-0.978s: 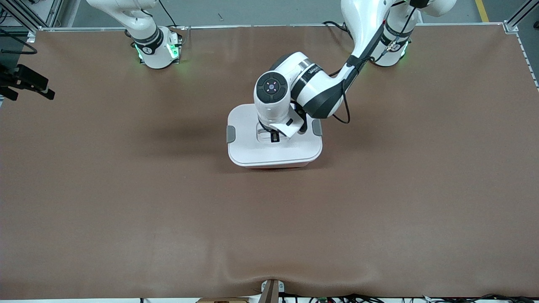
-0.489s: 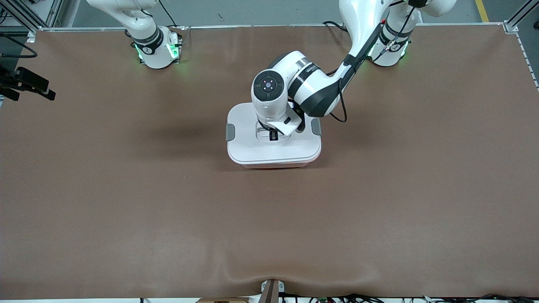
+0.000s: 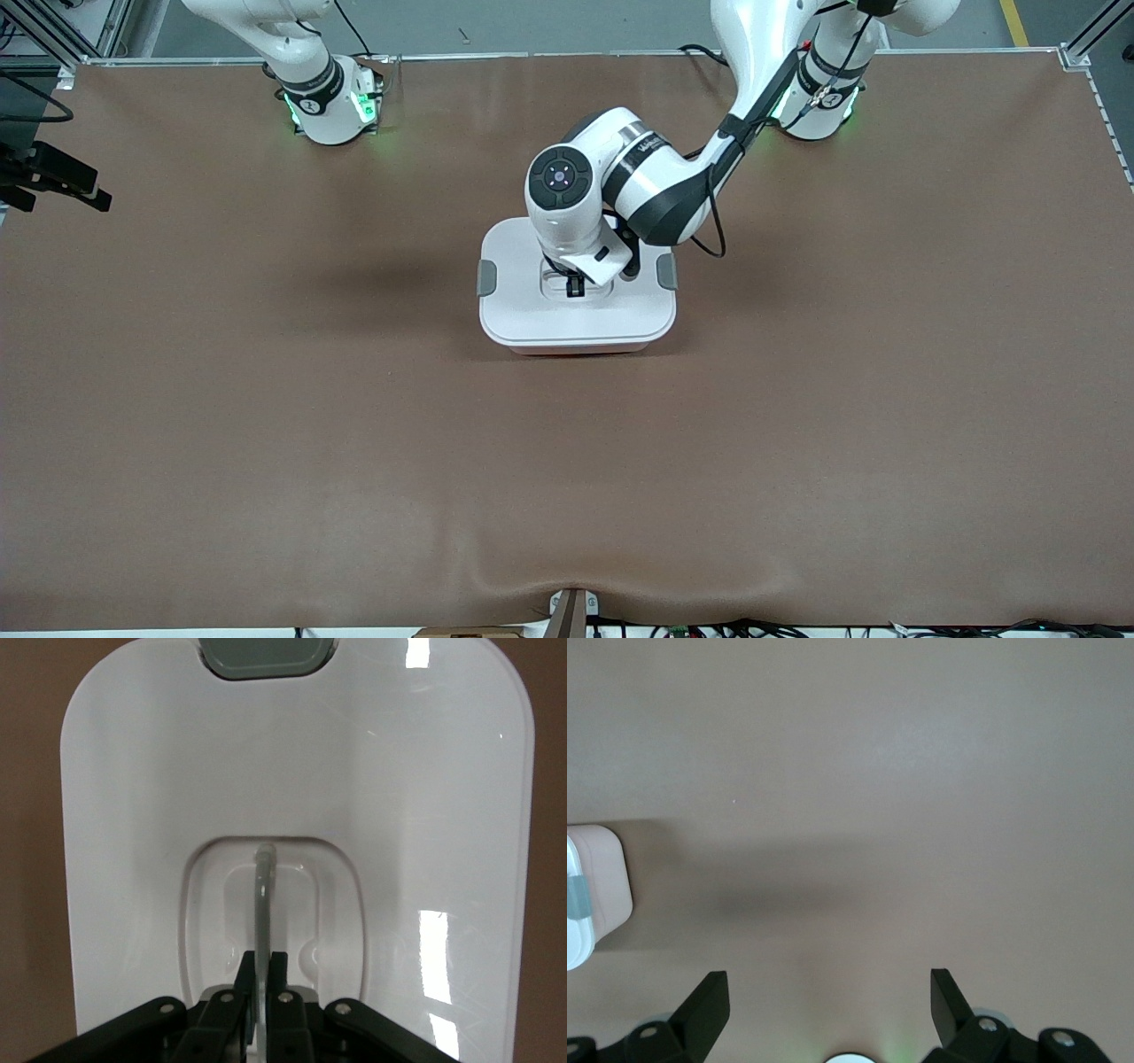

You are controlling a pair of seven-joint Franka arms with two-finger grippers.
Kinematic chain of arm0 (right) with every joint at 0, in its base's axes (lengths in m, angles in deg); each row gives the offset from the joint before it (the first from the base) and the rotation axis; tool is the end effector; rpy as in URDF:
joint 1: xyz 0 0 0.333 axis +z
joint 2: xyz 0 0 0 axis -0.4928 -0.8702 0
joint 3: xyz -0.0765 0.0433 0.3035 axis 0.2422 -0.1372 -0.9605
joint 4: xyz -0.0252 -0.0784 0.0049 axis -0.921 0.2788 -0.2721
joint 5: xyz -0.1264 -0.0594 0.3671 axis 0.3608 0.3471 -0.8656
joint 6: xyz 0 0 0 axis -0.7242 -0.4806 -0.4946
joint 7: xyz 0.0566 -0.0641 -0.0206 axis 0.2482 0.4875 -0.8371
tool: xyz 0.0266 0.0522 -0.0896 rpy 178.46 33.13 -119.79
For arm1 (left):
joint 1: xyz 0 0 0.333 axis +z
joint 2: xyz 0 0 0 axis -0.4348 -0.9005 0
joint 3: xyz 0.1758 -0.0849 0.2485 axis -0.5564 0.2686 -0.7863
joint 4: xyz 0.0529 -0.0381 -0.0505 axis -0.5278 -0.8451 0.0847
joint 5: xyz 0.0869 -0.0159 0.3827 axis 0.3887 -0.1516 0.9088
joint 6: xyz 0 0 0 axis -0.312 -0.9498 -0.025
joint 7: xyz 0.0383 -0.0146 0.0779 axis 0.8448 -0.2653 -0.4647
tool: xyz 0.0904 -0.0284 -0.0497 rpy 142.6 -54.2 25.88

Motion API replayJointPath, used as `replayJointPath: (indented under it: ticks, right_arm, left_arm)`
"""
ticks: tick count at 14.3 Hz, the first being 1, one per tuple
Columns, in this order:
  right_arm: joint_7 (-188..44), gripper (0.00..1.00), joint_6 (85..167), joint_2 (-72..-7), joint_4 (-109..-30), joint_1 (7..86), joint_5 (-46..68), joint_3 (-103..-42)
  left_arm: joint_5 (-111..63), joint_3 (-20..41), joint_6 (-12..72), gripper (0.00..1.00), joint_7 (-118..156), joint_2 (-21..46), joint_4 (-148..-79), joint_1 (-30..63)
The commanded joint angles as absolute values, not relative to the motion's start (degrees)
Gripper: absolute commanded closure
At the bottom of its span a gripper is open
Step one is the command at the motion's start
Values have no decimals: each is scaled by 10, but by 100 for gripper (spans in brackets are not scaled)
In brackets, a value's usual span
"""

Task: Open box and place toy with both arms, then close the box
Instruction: 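Press the lid down onto the box and release the handle with the left gripper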

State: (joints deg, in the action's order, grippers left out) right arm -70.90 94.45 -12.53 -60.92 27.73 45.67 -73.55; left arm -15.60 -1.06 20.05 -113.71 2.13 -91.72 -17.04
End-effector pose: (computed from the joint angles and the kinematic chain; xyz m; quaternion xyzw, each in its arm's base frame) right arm 0.5213 -0.0516 0.6471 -0.9993 0.0174 0.0214 0.0256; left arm 0.4728 -0.5310 0.3442 -0.7018 -0.7088 0.0346 0.0625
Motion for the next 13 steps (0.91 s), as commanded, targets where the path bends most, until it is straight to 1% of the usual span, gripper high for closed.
replayJointPath:
  ticks: [1,4,5,7,9,10,13]
  right_arm:
    - [-713,0,950,-129,-606,273,467,-741]
    - [-713,0,946,-128,-610,273,467,-741]
    - [-713,0,948,-128,-610,274,467,-741]
    - [-714,0,950,-128,-610,274,467,-741]
    - [-719,0,952,-128,-610,271,469,-741]
    - [-719,0,952,-129,-611,270,469,-741]
    - [-718,0,948,-128,-612,270,469,-741]
  left_arm:
    - [-143,-14,211,100,-1134,22,-934,-183]
    - [-143,-14,211,100,-1134,23,-938,-183]
    - [-143,-14,210,88,-1134,24,-937,-183]
    - [-143,-15,204,0,-1131,34,-932,-179]
    - [-151,-20,172,0,-1066,76,-931,-164]
    - [-152,-17,151,0,-1040,92,-927,-137]
    - [-161,-16,113,0,-970,127,-924,-94]
